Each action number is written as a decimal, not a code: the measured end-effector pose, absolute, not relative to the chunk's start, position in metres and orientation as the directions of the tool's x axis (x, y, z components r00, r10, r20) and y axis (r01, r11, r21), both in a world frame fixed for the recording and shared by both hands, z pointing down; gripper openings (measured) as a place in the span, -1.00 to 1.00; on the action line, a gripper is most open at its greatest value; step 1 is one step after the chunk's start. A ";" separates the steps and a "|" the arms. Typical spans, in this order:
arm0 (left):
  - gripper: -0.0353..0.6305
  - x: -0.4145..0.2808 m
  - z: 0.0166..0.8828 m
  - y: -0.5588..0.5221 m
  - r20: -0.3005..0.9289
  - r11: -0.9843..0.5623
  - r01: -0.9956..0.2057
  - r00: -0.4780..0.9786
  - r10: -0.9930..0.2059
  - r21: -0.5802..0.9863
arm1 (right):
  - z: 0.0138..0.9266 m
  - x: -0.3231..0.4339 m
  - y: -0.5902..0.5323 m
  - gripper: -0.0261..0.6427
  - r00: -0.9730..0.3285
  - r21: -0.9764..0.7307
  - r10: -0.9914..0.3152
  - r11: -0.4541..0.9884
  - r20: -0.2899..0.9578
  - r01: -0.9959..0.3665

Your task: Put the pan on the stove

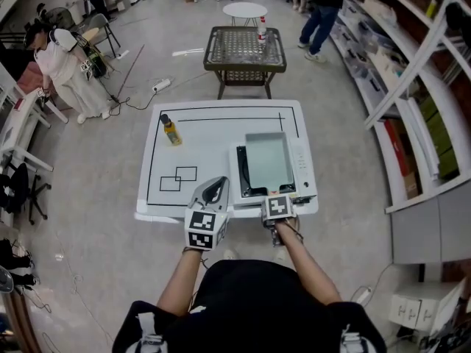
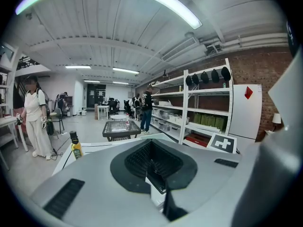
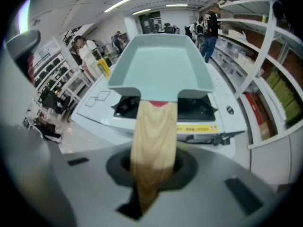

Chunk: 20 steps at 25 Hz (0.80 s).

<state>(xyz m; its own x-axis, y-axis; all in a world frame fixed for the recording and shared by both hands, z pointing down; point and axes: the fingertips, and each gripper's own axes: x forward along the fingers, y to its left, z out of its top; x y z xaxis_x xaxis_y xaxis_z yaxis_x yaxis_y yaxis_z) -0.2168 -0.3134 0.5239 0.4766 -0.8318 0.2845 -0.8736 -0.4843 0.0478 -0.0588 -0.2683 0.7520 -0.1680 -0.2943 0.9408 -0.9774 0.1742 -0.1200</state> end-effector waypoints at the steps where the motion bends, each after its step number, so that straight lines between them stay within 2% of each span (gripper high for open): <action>1: -0.82 -0.217 0.523 -0.313 0.284 -0.482 -0.875 0.475 -0.833 0.050 | 0.752 -0.059 -0.268 -0.74 -0.166 -0.119 -0.292 0.175 0.942 -0.977; 20: -0.82 -0.212 0.528 -0.312 0.289 -0.466 -0.882 0.466 -0.836 0.075 | 0.737 -0.080 -0.272 -0.64 -0.292 -0.264 -0.299 0.132 0.908 -0.956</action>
<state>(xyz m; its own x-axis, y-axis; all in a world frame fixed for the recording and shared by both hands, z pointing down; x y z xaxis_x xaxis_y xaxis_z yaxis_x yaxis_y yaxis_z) -0.2119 -0.3124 0.5282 0.4661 -0.8363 0.2887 -0.8818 -0.4656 0.0751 -0.0804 -0.2722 0.7371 -0.2919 -0.2993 0.9084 -0.9556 0.1316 -0.2637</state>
